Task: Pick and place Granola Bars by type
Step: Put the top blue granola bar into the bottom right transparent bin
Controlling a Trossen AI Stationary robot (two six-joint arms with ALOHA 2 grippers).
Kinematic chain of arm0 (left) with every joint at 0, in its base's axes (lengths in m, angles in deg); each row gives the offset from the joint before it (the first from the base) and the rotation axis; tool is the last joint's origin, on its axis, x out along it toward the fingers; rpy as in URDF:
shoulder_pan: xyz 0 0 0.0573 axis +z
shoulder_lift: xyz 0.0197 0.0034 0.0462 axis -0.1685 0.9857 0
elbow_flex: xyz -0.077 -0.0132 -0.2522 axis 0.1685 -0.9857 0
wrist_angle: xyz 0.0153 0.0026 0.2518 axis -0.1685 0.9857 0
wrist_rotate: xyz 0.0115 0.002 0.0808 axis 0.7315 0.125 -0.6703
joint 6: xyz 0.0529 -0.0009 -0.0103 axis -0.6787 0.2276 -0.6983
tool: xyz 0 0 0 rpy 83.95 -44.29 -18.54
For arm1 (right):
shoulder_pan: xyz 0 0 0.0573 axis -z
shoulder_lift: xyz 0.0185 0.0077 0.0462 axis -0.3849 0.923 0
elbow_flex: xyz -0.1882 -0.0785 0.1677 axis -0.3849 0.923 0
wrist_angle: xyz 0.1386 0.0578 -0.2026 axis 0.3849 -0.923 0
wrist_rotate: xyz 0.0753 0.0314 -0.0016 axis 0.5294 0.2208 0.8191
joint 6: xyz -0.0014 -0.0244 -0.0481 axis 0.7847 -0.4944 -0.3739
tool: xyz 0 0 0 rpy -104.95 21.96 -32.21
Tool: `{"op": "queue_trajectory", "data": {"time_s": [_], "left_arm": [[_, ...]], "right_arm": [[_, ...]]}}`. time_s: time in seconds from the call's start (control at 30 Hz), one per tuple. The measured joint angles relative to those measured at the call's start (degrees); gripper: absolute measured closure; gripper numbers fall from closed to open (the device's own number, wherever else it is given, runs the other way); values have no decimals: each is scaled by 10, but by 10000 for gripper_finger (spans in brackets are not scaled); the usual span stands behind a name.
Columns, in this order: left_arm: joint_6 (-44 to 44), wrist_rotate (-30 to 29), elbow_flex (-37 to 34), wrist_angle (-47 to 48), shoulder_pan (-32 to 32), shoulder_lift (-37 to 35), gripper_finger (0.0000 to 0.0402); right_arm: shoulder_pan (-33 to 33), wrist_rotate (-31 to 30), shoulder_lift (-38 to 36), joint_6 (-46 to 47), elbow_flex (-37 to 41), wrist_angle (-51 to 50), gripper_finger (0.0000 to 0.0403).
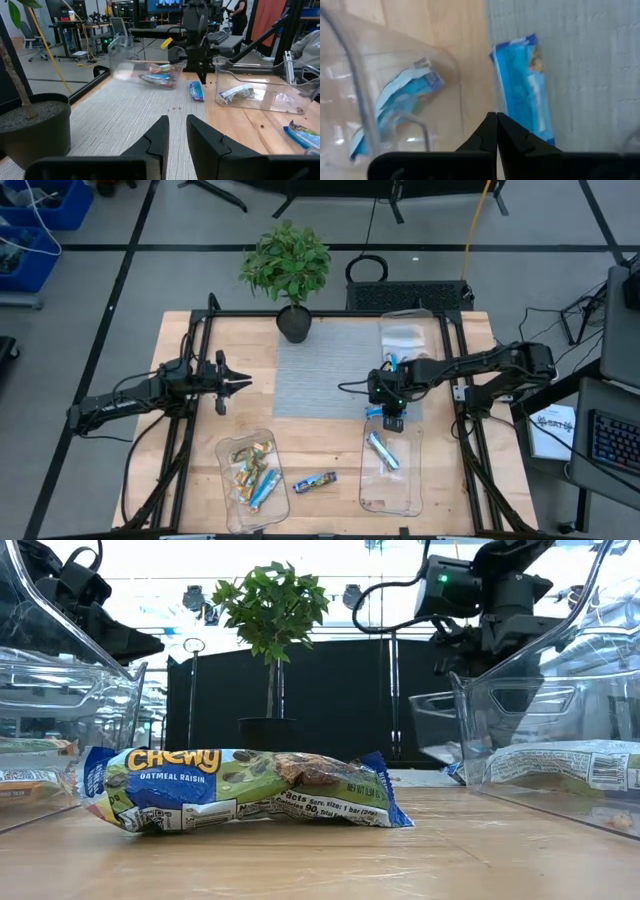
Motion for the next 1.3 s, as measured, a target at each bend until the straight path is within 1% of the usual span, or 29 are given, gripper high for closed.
{"op": "queue_trajectory", "data": {"time_s": [0.3,0.4,0.67,0.77,0.9,1.0,1.13,1.23,1.3], "left_arm": [[0,0,0,0,0,0,327],[0,0,0,0,0,0,327],[0,0,0,0,0,0,327],[0,0,0,0,0,0,327],[0,0,0,0,0,0,327],[0,0,0,0,0,0,327],[0,0,0,0,0,0,327],[0,0,0,0,0,0,327],[0,0,0,0,0,0,327]], "right_arm": [[1,-4,1,4,-7,-15,403],[1,-34,1,-4,-31,-25,403],[1,-31,0,-23,-84,-34,403],[1,-31,1,-36,-90,-32,403],[9,-31,21,-58,-90,-36,401],[14,-30,43,-69,-91,-30,380],[21,-3,80,-69,-93,-21,324],[21,-2,115,-75,-108,-30,283],[20,-2,136,-81,-120,-42,263]]}}
